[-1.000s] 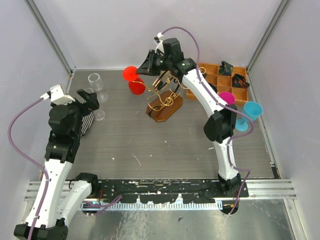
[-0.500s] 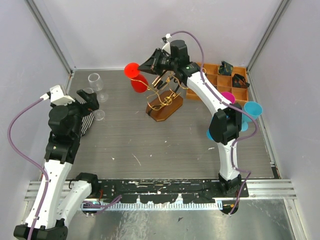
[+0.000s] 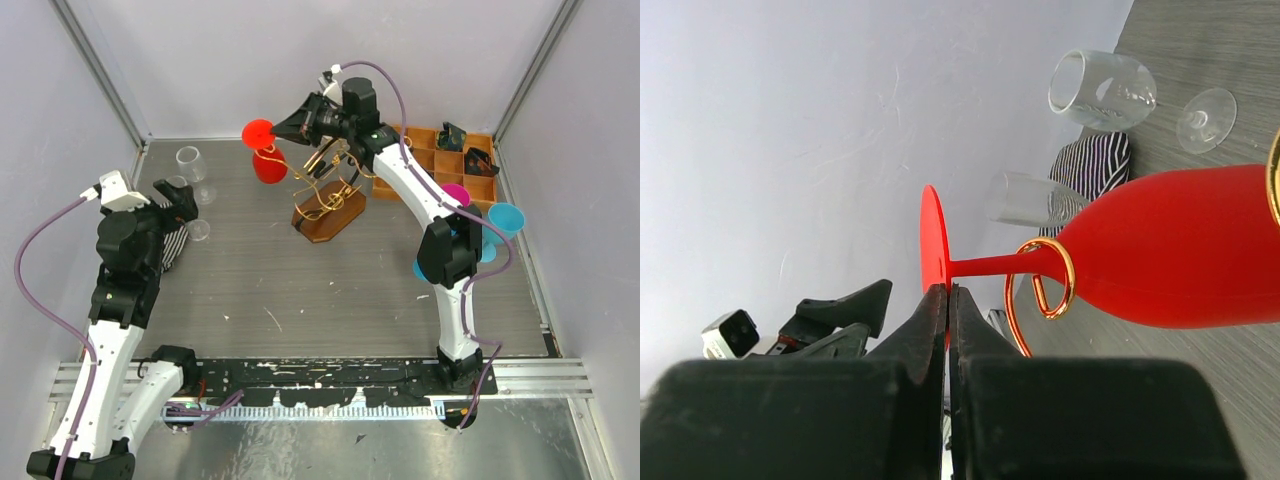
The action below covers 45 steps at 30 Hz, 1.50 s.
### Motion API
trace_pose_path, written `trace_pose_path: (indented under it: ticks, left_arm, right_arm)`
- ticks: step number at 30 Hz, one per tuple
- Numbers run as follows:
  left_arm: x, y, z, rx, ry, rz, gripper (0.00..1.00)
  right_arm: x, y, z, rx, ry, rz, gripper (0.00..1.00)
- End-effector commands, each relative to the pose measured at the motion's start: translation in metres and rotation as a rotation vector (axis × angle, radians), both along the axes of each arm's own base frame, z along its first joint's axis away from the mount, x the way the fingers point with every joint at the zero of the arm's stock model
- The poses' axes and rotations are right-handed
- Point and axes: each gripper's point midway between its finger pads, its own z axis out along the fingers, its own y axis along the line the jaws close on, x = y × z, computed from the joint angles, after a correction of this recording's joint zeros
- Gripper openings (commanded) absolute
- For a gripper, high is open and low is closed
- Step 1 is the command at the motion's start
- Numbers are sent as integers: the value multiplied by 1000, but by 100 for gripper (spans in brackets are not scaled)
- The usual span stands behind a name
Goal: Take the wine glass off the wine glass rack
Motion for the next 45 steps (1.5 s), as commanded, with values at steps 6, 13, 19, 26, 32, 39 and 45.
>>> trace_pose_path:
  ticks: [6,13,19,26,32,39,45]
  left_arm:
    - [-4,4,-3,26,6,19,98]
    - [-4,3,-3,21,3,15,98]
    - [-6,4,0,23,5,19,98]
    - [-5,3,0,20,9,11,98]
    - [-3,1,1,16,42,5,98]
    - [1,-10,14,10,104,-46,98]
    - [4,-22,22,-8,145,-105,98]
  right_arm:
    - [-36,8,47,85,-115,121,1]
    - [-65,-3,36,31,-88,165,1]
    - [-70,-21,35,-41,-116,128,1]
    - [-46,-56,44,-78,-137,39,1]
    - [-25,-62,56,-99,-197,-7,1]
    - [-31,-59,85,-58,-278,31,1]
    - [-64,-65,120,-23,-392,82,1]
